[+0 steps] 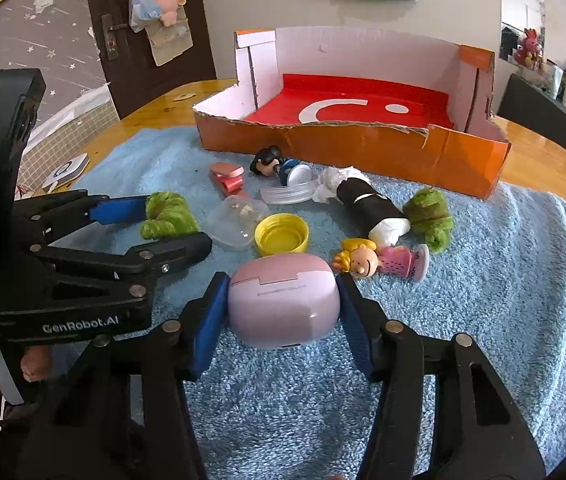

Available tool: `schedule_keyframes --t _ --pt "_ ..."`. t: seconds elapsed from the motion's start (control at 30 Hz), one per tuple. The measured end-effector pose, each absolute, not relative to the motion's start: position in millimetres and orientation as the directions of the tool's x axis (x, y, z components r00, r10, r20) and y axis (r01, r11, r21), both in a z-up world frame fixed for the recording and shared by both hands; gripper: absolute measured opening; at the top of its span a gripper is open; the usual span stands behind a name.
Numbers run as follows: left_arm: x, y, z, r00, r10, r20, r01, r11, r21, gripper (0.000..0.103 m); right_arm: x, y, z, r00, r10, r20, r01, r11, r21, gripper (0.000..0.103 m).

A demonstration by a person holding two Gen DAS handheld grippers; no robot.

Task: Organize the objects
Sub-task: 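Grasp the green fuzzy figure with the left gripper while the right grasps the pink case, then carry the green figure and pink case with both grippers into the red box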

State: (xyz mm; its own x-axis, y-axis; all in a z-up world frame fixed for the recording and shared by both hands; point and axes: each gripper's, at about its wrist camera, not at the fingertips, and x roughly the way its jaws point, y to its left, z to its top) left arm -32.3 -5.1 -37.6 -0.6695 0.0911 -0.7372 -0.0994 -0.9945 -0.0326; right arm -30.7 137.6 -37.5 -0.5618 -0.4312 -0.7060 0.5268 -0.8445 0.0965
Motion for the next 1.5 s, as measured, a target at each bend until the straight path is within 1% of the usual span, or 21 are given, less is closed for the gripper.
schedule_keyframes --t 0.2,0.53,0.83,1.23,1.5 --pt "-28.2 -5.2 -34.3 -0.676 0.093 -0.731 -0.092 -0.995 -0.041 0.045 -30.5 140.9 -36.4 -0.555 -0.442 -0.704 0.521 -0.845 0.120 0.052" --pt "-21.9 -6.5 -26.2 -0.684 0.108 -0.722 -0.095 -0.994 -0.059 0.043 -26.2 144.3 -29.7 -0.557 -0.460 -0.692 0.521 -0.842 0.140 0.052" --pt "-20.3 -6.7 -15.1 -0.703 0.112 -0.702 -0.101 -0.993 -0.058 0.043 -26.7 142.3 -13.7 -0.576 -0.471 -0.668 0.534 -0.836 0.129 0.052" --pt "-36.1 -4.3 3.7 -0.730 0.103 -0.675 -0.099 -0.994 -0.044 0.043 -45.2 142.4 5.4 -0.600 -0.474 -0.645 0.530 -0.839 0.123 0.052" --pt "-51.1 -5.0 16.3 -0.735 0.120 -0.668 -0.099 -0.993 -0.069 0.043 -58.4 144.7 17.3 -0.606 -0.476 -0.638 0.527 -0.841 0.127 0.052"
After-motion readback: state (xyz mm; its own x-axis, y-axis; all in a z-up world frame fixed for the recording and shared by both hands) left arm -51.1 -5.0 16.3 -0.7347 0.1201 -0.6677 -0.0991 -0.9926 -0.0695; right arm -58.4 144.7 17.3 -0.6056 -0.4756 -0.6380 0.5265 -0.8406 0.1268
